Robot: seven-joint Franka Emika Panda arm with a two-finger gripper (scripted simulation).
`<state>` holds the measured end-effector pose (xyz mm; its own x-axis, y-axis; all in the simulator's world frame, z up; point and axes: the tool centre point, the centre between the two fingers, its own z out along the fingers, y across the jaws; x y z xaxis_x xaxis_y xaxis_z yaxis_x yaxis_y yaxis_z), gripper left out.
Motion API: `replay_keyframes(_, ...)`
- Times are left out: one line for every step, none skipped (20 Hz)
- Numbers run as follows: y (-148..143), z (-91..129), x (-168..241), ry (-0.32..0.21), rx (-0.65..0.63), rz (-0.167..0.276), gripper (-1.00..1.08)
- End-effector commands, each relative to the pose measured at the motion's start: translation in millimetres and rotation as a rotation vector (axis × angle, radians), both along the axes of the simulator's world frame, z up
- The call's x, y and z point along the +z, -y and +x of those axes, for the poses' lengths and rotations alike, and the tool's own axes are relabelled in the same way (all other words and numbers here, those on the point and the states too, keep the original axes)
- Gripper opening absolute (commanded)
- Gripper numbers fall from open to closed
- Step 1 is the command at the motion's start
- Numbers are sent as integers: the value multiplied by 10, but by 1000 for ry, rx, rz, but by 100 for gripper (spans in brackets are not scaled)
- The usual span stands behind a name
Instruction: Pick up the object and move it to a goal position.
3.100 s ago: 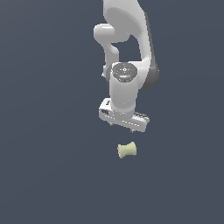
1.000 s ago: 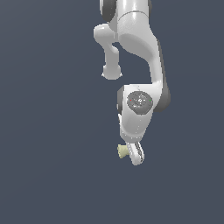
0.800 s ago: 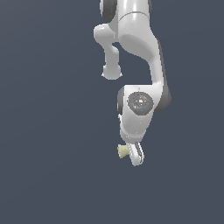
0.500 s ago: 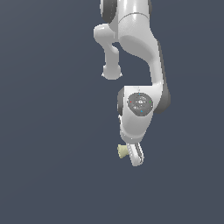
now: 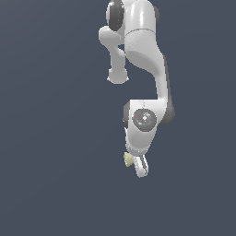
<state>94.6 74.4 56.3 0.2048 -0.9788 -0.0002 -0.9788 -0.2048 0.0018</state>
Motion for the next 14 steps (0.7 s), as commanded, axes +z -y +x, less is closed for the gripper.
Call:
replay_keyframes(-1,7,-50,2,0,0,100)
replay_keyframes(-1,10,-52,2,0,0,100)
replay_keyframes(-1,15,-46,2,0,0,100)
replay_keyframes(-5,18,-37,2,0,0,100)
replay_keyframes(-5,19,-34,2,0,0,100)
replay_keyframes(-5,19,-34,2,0,0,-100)
replay_keyframes(-5,19,-34,2,0,0,-100)
replay_keyframes(-5,19,-34,2,0,0,-100)
replay_keyframes(-5,19,-34,2,0,0,-100)
replay_keyframes(-5,19,-34,2,0,0,-100)
replay_keyframes(-5,19,-34,2,0,0,-100)
replay_keyframes(-5,19,-34,2,0,0,-100)
replay_keyframes(-5,19,-34,2,0,0,-100)
replay_keyframes(-5,19,-34,2,0,0,-100)
